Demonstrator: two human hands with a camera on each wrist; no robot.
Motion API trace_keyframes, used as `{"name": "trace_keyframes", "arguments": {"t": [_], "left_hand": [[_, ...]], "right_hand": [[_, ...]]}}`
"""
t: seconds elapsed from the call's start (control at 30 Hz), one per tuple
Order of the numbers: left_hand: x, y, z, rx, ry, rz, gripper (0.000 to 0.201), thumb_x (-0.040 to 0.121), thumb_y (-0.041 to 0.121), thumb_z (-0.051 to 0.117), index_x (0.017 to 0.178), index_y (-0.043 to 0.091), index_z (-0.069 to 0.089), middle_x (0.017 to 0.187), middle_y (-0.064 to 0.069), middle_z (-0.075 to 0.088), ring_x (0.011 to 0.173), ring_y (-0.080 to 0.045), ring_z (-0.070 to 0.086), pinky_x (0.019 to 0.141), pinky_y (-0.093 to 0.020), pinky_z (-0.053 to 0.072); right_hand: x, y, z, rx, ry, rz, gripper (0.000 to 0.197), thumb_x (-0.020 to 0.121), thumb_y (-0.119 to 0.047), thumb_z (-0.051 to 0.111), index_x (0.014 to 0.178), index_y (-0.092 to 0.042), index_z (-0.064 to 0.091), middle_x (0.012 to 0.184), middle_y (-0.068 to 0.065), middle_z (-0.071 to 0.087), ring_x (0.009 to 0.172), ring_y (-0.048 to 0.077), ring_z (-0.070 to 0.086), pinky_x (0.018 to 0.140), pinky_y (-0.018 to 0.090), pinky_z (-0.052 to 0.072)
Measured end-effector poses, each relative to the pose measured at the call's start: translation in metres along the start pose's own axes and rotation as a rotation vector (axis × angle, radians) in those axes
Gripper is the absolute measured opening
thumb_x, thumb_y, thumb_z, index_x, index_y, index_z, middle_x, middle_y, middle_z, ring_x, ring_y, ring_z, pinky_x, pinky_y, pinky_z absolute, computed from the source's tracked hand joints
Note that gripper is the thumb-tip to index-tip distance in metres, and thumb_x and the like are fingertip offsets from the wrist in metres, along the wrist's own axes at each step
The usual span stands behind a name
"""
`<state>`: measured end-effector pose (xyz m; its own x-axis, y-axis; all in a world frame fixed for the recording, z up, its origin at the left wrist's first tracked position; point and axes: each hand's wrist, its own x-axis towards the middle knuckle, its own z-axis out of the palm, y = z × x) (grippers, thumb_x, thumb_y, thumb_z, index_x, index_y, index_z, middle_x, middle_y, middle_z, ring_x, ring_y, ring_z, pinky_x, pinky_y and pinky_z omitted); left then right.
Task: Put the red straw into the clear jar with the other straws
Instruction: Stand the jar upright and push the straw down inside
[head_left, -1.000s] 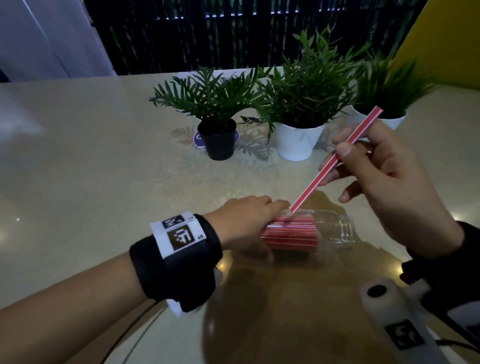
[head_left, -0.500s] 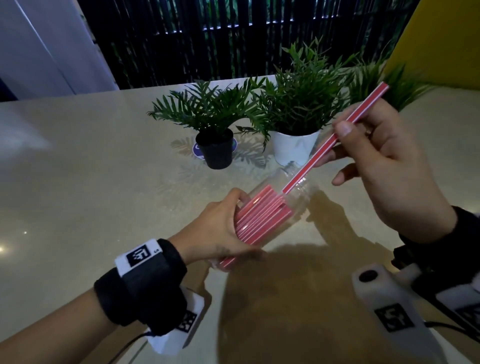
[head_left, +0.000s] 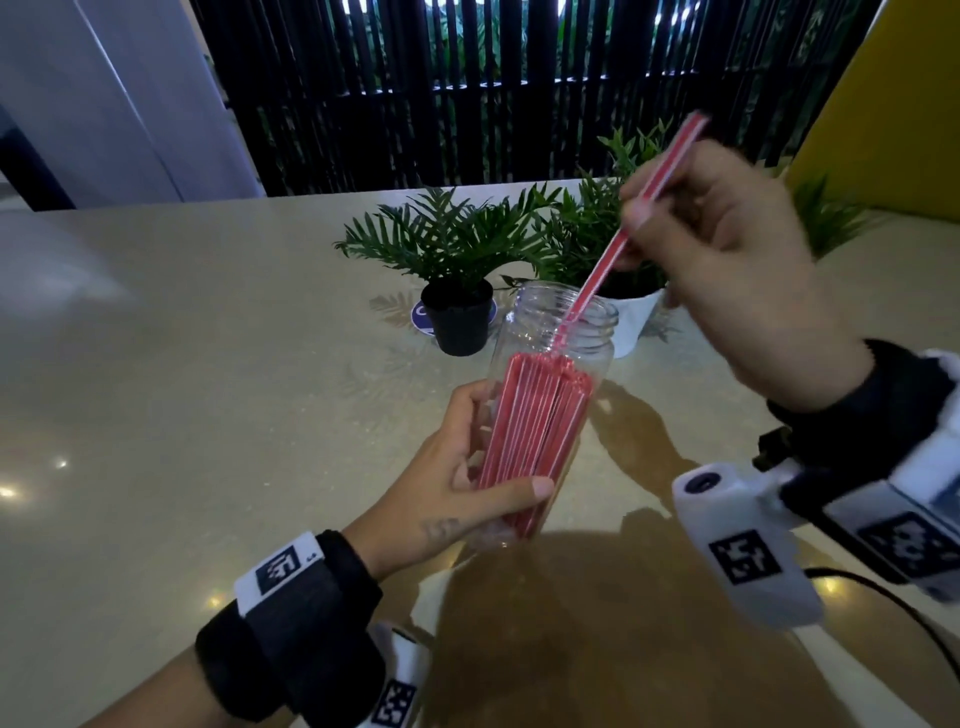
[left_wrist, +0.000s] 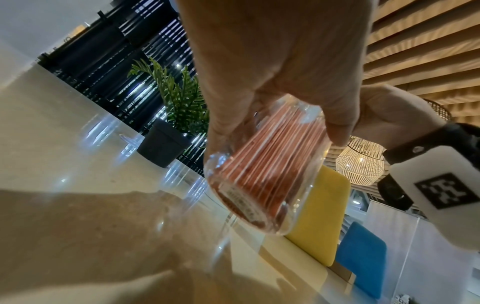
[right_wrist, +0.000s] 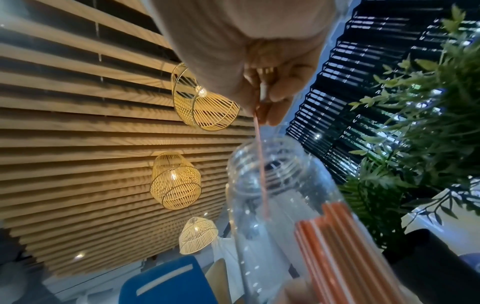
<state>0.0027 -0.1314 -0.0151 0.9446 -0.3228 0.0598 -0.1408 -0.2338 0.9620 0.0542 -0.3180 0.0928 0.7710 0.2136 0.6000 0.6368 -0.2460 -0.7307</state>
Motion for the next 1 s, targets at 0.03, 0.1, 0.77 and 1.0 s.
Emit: {"name": "trace_keyframes", "arguments": {"t": [0.03,0.1,0.77,1.0], "left_hand": [[-0.001,0.001,0.0,0.001,0.002,0.004,0.075,0.067,0.036,0.07,0.128,0.032,0.028,0.12,0.021,0.055,0.115,-0.001,0.055,0.098,-0.03,0.049],[-0.002,0.002,-0.001,-0.002,0.014,0.011,0.075,0.067,0.036,0.071,0.129,0.03,0.028,0.123,0.016,0.055,0.116,-0.004,0.054,0.099,-0.034,0.048],[-0.005,0.006,-0.006,-0.086,0.099,0.101,0.073,0.065,0.031,0.071,0.126,0.031,0.03,0.119,0.019,0.056,0.116,-0.008,0.056,0.097,-0.031,0.05],[-0.001,0.002,-0.003,-0.121,0.173,0.17,0.067,0.063,0.027,0.071,0.118,0.032,0.034,0.118,0.011,0.059,0.112,-0.006,0.059,0.085,-0.019,0.05]], "right_hand": [[-0.002,-0.002,0.005,-0.014,-0.037,0.012,0.009,0.085,-0.014,0.051,0.091,-0.018,0.047,0.071,0.005,0.054,0.073,0.031,0.059,0.064,0.033,0.053],[-0.006,-0.007,0.011,-0.011,-0.097,0.038,0.022,0.082,-0.015,0.057,0.099,-0.015,0.044,0.067,0.012,0.058,0.073,0.037,0.058,0.073,0.05,0.051],[-0.037,0.001,0.014,-0.011,0.014,0.082,0.025,0.081,-0.045,0.05,0.102,-0.031,0.045,0.11,0.001,0.05,0.097,0.002,0.049,0.074,0.009,0.043],[-0.079,0.023,0.058,0.184,-0.185,0.348,0.077,0.054,-0.057,0.072,0.119,-0.043,0.033,0.113,-0.022,0.057,0.103,-0.01,0.053,0.091,0.029,0.05]]}}
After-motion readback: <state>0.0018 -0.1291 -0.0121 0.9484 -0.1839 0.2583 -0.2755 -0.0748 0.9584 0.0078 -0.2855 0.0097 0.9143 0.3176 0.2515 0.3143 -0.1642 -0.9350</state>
